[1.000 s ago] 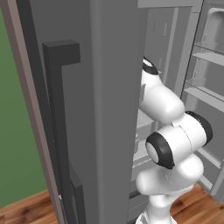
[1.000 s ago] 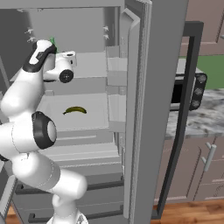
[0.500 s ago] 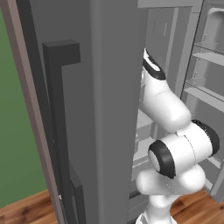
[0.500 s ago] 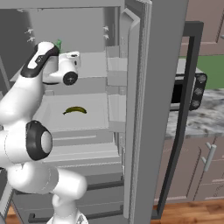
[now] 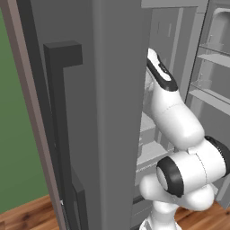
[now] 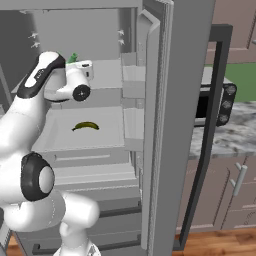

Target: Place the beers on the top shelf of the fridge to keep them out of children's reach, and place the banana on lower shelves for easy access.

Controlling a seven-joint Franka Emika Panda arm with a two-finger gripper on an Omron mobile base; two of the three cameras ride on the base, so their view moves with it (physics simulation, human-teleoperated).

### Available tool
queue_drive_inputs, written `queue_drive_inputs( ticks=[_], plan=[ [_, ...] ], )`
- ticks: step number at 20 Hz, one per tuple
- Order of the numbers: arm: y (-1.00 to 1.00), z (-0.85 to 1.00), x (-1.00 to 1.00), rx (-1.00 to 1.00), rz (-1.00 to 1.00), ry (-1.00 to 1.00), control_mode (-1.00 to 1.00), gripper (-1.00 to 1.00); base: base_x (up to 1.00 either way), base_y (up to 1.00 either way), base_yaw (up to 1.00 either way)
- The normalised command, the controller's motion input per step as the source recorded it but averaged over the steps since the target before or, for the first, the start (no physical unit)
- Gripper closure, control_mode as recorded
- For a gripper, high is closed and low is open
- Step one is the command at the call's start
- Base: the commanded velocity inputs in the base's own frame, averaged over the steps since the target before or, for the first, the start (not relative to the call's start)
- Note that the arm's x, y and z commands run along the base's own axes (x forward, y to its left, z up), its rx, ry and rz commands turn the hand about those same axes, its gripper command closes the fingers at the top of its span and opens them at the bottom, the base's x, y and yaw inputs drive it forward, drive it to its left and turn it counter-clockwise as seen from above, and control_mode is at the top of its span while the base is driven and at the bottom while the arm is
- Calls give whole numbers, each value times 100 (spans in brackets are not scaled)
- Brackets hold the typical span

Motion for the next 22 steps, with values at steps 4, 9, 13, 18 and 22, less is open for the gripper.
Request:
queue_drive_inputs(
  ticks=[4, 9, 13, 18, 22],
  plan=[
    [0, 3, 0, 0, 0, 0, -100, -100, 0, 0, 0],
    [13, 12, 6, 0, 0, 6, -100, -100, 0, 0, 0],
    [34, 4, 19, 0, 0, 11, -100, -100, 0, 0, 0],
    [36, 0, 20, -2, 0, 10, -100, -100, 0, 0, 0],
    [5, 11, 1, 0, 0, 8, -100, -100, 0, 0, 0]
  ],
)
